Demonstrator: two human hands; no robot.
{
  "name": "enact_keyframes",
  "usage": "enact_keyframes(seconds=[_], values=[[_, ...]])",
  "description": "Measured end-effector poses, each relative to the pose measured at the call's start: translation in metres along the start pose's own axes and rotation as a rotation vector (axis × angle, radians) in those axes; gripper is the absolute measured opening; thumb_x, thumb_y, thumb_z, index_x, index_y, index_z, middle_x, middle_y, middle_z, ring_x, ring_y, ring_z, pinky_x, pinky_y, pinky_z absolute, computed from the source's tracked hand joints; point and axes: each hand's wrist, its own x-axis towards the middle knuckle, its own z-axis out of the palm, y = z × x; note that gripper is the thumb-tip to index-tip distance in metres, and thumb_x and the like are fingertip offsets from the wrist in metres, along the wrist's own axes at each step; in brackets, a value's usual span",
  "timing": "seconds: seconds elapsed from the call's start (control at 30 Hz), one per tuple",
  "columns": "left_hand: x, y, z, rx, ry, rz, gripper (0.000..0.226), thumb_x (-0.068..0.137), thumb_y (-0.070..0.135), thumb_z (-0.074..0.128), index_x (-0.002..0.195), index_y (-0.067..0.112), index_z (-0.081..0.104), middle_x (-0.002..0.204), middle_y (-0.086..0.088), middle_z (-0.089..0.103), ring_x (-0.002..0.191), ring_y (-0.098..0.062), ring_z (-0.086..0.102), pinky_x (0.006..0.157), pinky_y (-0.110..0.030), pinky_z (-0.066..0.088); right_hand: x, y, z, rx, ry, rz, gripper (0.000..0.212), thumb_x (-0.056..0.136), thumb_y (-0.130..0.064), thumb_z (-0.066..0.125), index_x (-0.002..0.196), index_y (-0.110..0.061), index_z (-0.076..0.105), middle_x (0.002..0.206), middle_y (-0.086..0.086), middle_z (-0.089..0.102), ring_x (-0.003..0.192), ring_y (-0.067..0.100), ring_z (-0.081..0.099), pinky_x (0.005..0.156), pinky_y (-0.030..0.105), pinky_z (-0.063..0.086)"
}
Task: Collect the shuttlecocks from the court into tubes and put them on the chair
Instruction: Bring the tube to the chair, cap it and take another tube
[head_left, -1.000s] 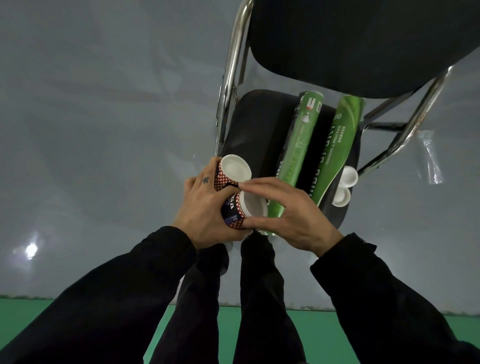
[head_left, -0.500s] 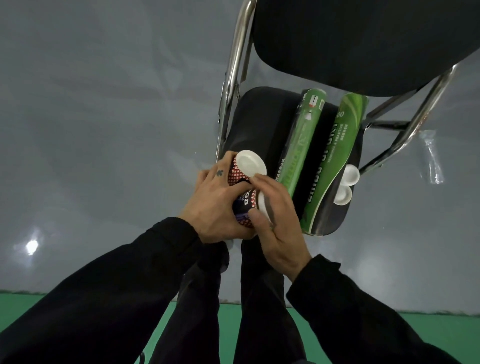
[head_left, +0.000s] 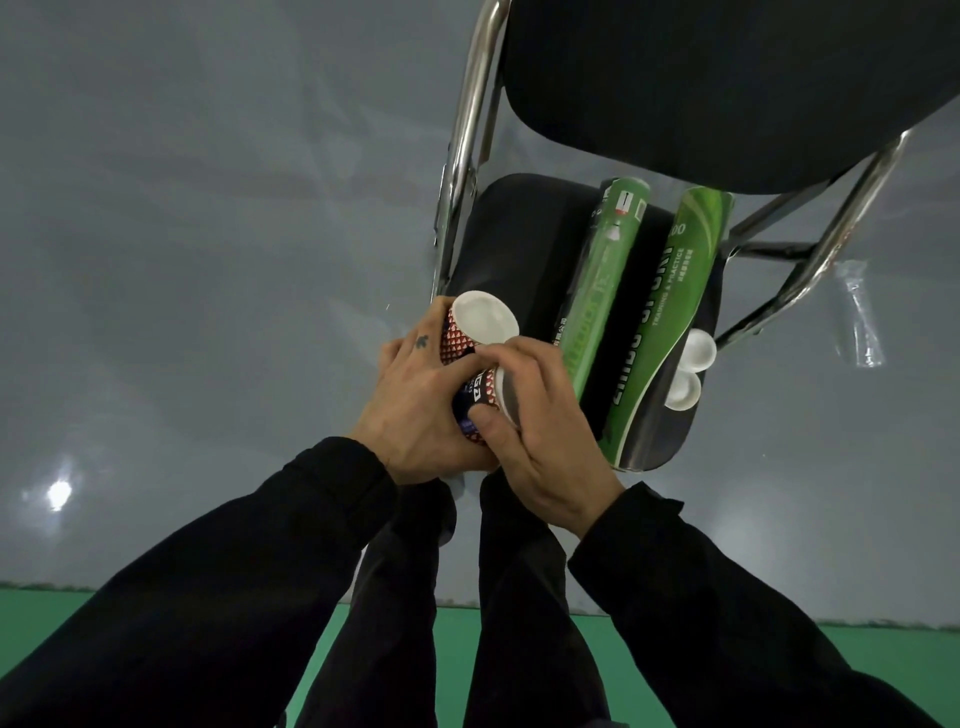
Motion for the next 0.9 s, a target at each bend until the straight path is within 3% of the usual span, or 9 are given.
enact_keyframes(seconds=[0.1, 0.23, 0.33, 0.47, 0.53, 0.63, 0.8, 0.9], values=[[0.001, 0.0, 0.001, 0.015, 0.021, 0.01, 0.086, 0.061, 0.074, 0.067, 0.139, 0.042, 0.051, 0.164, -0.012, 0.023, 0.147, -0.033, 0.031, 0.117, -0.049, 0.024, -0.003, 0.002, 0.002, 0.09, 0.053, -0.008, 0.051, 0.1, -0.039, 0.049, 0.143, -0.012, 0.047, 0.142, -0.001, 0.041, 0.135, 0.013, 0.043, 0.113, 0.035, 0.04], [0.0, -0.003, 0.0, 0.059, 0.0, 0.02, 0.085, 0.06, 0.075, 0.065, 0.136, 0.038, 0.058, 0.165, -0.014, 0.02, 0.149, -0.034, 0.029, 0.118, -0.05, 0.022, -0.005, 0.003, 0.001, 0.324, 0.052, 0.118, 0.047, 0.097, -0.035, 0.056, 0.14, -0.017, 0.049, 0.138, -0.005, 0.047, 0.132, 0.007, 0.046, 0.11, 0.022, 0.04], [-0.004, -0.009, -0.001, 0.04, 0.012, 0.004, 0.082, 0.06, 0.079, 0.066, 0.131, 0.041, 0.059, 0.163, -0.013, 0.023, 0.147, -0.034, 0.031, 0.117, -0.049, 0.024, -0.001, 0.002, -0.007, 0.469, -0.012, 0.209, 0.044, 0.1, -0.033, 0.052, 0.142, -0.022, 0.052, 0.142, -0.006, 0.052, 0.134, 0.008, 0.049, 0.111, 0.036, 0.046], [-0.001, -0.007, 0.0, 0.068, 0.08, -0.021, 0.075, 0.062, 0.074, 0.069, 0.128, 0.04, 0.063, 0.159, -0.016, 0.03, 0.145, -0.034, 0.035, 0.111, -0.054, 0.032, 0.001, -0.007, -0.002, 0.261, -0.035, 0.19, 0.063, 0.097, -0.041, 0.054, 0.155, -0.021, 0.038, 0.155, -0.015, 0.037, 0.145, -0.004, 0.031, 0.12, 0.022, 0.03], [0.0, -0.003, 0.001, 0.071, 0.127, -0.018, 0.072, 0.064, 0.071, 0.068, 0.128, 0.037, 0.065, 0.158, -0.017, 0.033, 0.143, -0.036, 0.037, 0.108, -0.054, 0.033, 0.001, -0.009, 0.004, 0.199, 0.016, 0.167, 0.071, 0.093, -0.044, 0.055, 0.156, -0.019, 0.034, 0.161, -0.01, 0.034, 0.149, 0.001, 0.027, 0.122, 0.026, 0.027], [0.001, 0.0, 0.003, 0.112, 0.187, 0.006, 0.07, 0.065, 0.07, 0.067, 0.125, 0.033, 0.067, 0.157, -0.021, 0.034, 0.143, -0.039, 0.038, 0.108, -0.053, 0.031, 0.004, -0.01, 0.006, 0.188, 0.088, 0.145, 0.067, 0.094, -0.041, 0.055, 0.154, -0.018, 0.038, 0.16, -0.005, 0.039, 0.148, 0.003, 0.032, 0.121, 0.034, 0.032], [0.006, 0.002, 0.002, 0.154, 0.245, -0.007, 0.066, 0.071, 0.067, 0.064, 0.124, 0.029, 0.069, 0.157, -0.022, 0.035, 0.142, -0.041, 0.039, 0.106, -0.052, 0.031, 0.01, -0.013, 0.008, 0.153, 0.153, 0.105, 0.057, 0.1, -0.03, 0.056, 0.153, -0.016, 0.041, 0.159, -0.003, 0.041, 0.147, 0.003, 0.033, 0.12, 0.029, 0.032], [0.002, 0.003, 0.003, 0.179, 0.27, -0.015, 0.062, 0.073, 0.065, 0.062, 0.121, 0.027, 0.071, 0.157, -0.022, 0.036, 0.142, -0.041, 0.039, 0.104, -0.05, 0.032, 0.01, -0.015, 0.01, 0.06, 0.149, 0.089, 0.056, 0.101, -0.034, 0.049, 0.153, -0.015, 0.042, 0.158, -0.002, 0.043, 0.146, 0.004, 0.035, 0.12, 0.028, 0.032]])
